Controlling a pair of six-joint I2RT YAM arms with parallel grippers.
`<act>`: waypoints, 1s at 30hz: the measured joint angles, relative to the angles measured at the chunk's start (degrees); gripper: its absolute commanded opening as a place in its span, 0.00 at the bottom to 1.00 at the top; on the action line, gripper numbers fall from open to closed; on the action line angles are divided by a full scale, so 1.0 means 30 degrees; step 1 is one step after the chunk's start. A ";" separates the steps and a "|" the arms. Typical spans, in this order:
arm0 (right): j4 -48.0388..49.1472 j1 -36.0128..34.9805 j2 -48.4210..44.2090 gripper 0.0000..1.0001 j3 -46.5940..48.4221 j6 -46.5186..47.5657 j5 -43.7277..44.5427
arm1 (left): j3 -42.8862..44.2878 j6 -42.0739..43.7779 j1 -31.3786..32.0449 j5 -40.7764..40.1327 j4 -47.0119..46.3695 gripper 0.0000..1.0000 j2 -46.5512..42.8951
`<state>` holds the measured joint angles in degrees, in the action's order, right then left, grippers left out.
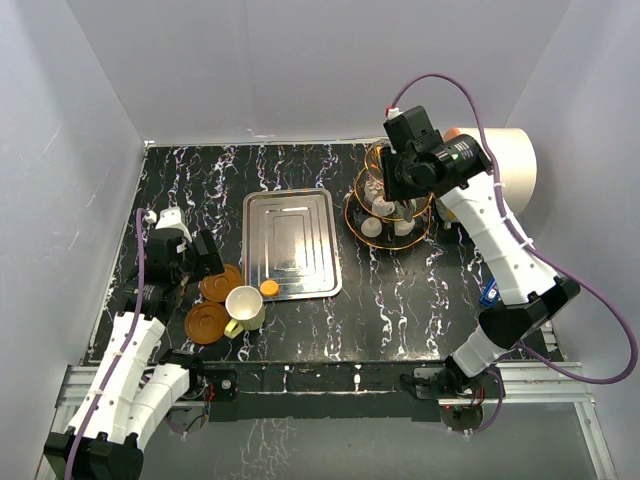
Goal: Serve the afternoon tea
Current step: Place the desert on the desert table.
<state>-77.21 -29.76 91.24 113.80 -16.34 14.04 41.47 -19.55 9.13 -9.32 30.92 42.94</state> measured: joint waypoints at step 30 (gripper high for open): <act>-0.0255 0.0335 -0.0707 0.40 0.0240 0.0000 -0.1399 | 0.0000 -0.0138 0.0000 -0.0255 0.0000 0.99 0.0000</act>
<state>-77.97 -28.75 89.12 114.52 -16.34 9.85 41.47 -19.97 9.13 -10.09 30.92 42.94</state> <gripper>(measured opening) 0.406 0.986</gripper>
